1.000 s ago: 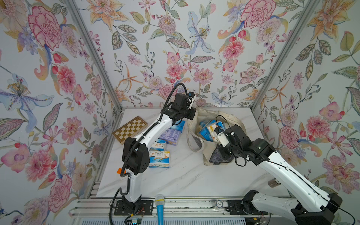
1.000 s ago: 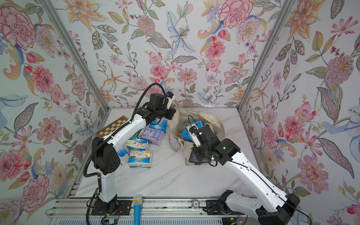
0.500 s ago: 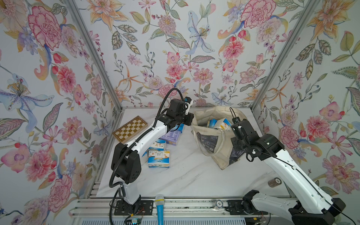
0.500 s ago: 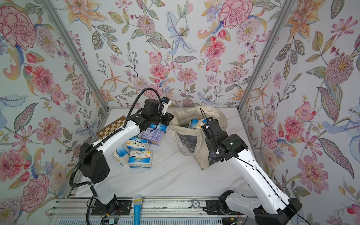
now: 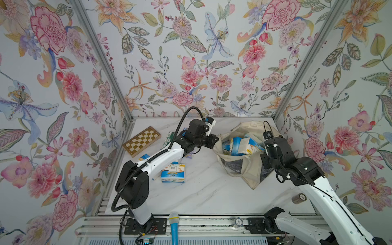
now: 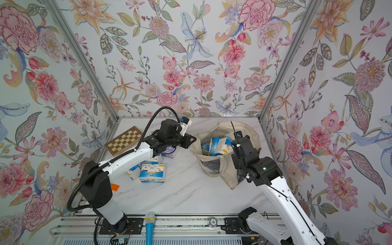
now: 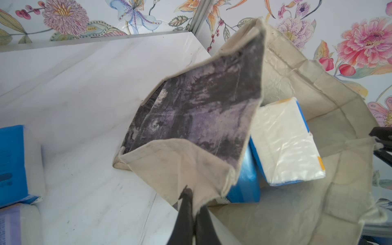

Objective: Put tissues into the canvas bag
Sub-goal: Adjust the canvas bag at the center of the board.

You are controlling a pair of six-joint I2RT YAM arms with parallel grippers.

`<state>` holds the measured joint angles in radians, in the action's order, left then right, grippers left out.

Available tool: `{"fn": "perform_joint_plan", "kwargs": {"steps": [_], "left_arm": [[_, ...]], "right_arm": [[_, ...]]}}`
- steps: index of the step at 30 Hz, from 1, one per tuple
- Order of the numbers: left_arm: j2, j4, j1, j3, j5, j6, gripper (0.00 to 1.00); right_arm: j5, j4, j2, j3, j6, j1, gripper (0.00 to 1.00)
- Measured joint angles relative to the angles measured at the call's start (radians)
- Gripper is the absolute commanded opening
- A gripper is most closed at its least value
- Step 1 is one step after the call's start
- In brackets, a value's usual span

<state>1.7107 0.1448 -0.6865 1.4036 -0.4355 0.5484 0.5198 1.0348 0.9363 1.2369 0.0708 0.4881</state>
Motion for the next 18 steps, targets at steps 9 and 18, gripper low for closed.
{"fn": "perform_joint_plan", "kwargs": {"steps": [9, 18], "left_arm": [[0.000, -0.009, -0.015, -0.006, 0.004, 0.009, 0.00], [-0.009, 0.015, -0.021, 0.009, 0.106, -0.111, 0.02]], "right_arm": [[-0.131, -0.080, -0.064, 0.056, 0.127, -0.088, 0.60], [-0.342, -0.101, -0.056, -0.009, 0.323, -0.444, 0.58]]}}
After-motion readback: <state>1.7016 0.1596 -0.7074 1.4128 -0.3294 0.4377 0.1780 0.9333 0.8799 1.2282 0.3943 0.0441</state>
